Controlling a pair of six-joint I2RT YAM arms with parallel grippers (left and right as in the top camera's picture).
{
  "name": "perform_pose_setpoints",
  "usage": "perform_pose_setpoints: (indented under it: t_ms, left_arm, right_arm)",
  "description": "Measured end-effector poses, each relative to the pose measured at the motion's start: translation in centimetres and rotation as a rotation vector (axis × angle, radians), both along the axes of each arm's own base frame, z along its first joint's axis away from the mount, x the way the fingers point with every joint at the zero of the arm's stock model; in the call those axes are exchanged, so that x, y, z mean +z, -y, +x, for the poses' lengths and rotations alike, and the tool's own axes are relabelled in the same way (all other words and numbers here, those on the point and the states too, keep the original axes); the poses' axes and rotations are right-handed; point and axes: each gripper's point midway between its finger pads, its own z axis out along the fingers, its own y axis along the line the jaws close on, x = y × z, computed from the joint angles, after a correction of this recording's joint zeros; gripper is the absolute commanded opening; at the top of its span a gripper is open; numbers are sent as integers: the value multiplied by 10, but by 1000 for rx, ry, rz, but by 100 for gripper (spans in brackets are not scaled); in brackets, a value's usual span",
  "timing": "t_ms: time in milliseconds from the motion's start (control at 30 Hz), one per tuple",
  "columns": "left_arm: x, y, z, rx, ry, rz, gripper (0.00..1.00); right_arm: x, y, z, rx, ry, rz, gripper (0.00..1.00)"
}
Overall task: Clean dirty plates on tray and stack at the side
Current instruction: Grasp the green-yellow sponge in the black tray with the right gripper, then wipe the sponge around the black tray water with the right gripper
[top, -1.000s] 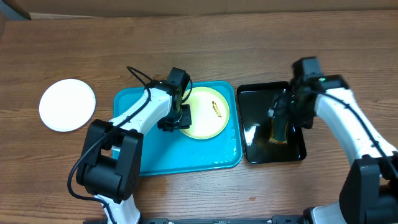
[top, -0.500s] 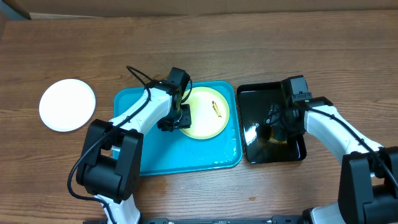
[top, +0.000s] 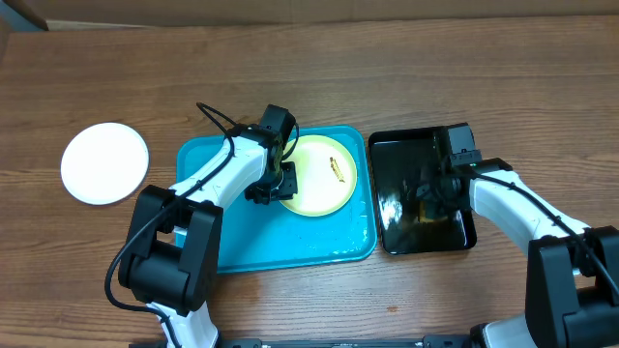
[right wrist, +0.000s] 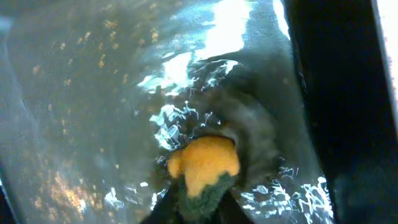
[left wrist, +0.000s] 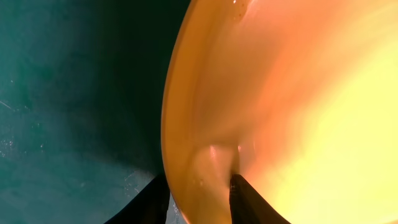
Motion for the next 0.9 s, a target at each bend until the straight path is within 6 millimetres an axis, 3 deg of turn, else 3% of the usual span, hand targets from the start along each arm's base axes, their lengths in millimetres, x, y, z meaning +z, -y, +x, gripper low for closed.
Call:
perform_pose_setpoints:
  t_ms: [100,167,233,333,567,767,833,867,900]
  left_arm:
    - [0,0,0,0,-1,0,36]
    - [0,0,-1,0,-2,1,38]
    - [0,0,-1,0,-3,1,39]
    - [0,0,-1,0,-2,1,41]
    - [0,0,-1,0,-3,1,42]
    - [0,0,0,0,-2,1,42]
    - [0,0,0,0,-2,1,42]
    - [0,0,0,0,-1,1,42]
    - [0,0,0,0,-2,1,41]
  right_arm:
    - [0,1,-4,1,-17,-2,11]
    - [1,1,-8,0,-43,-6,37]
    - [5,2,-10,1,-64,-11,57]
    - [18,1,-9,-1,-91,-14,70]
    - [19,6,-34,-10,-204,-32,70]
    - [1,5,-48,-22,-227,-13,66]
    - [-6,3,-52,-22,-228,2,56]
    - [-9,2,-54,-22,-231,6,45]
    - [-9,2,-54,-22,-227,10,22]
